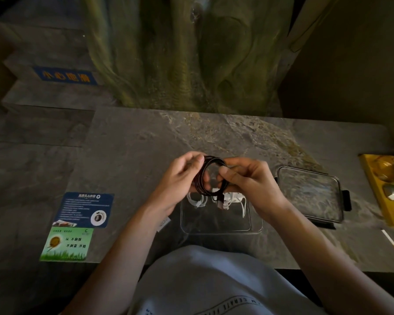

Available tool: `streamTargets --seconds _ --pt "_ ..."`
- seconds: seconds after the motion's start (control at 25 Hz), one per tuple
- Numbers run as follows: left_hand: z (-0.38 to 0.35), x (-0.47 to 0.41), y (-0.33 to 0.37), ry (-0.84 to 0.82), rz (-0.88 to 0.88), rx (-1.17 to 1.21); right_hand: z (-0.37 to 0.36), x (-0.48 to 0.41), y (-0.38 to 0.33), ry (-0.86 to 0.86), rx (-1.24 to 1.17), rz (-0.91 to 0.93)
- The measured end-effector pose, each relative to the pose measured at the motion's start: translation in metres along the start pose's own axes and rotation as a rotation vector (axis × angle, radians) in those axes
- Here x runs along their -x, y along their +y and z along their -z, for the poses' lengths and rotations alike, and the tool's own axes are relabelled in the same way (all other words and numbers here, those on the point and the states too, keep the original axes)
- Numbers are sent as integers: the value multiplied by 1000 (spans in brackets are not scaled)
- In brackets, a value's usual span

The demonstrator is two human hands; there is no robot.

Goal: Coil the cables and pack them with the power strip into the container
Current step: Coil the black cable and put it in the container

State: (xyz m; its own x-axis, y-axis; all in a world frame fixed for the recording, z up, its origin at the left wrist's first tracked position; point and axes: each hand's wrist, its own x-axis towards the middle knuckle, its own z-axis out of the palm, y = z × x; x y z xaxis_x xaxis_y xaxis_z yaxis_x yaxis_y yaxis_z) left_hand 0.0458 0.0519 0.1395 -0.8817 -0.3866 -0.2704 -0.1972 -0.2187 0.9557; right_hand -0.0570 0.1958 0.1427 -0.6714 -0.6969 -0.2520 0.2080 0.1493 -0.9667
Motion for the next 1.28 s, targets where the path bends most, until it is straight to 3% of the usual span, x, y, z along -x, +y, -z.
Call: streamTargets --seconds 0.32,0.52,0.8,1.04,1.16,1.28 --pt "14 6 -7 147 35 65 4 3 3 88 -14 -22" --pt "20 21 6 36 60 222 8 -1 10 162 184 37" --pt "-11 25 7 45 -62 -29 7 3 4 266 381 146" --pt "-25 17 -3 202 -262 -347 -1 6 3 316 507 237" --pt "-24 11 -9 133 -224 -184 -1 6 3 293 514 245" --pt "-18 7 -10 187 -180 -110 1 6 5 272 506 266"
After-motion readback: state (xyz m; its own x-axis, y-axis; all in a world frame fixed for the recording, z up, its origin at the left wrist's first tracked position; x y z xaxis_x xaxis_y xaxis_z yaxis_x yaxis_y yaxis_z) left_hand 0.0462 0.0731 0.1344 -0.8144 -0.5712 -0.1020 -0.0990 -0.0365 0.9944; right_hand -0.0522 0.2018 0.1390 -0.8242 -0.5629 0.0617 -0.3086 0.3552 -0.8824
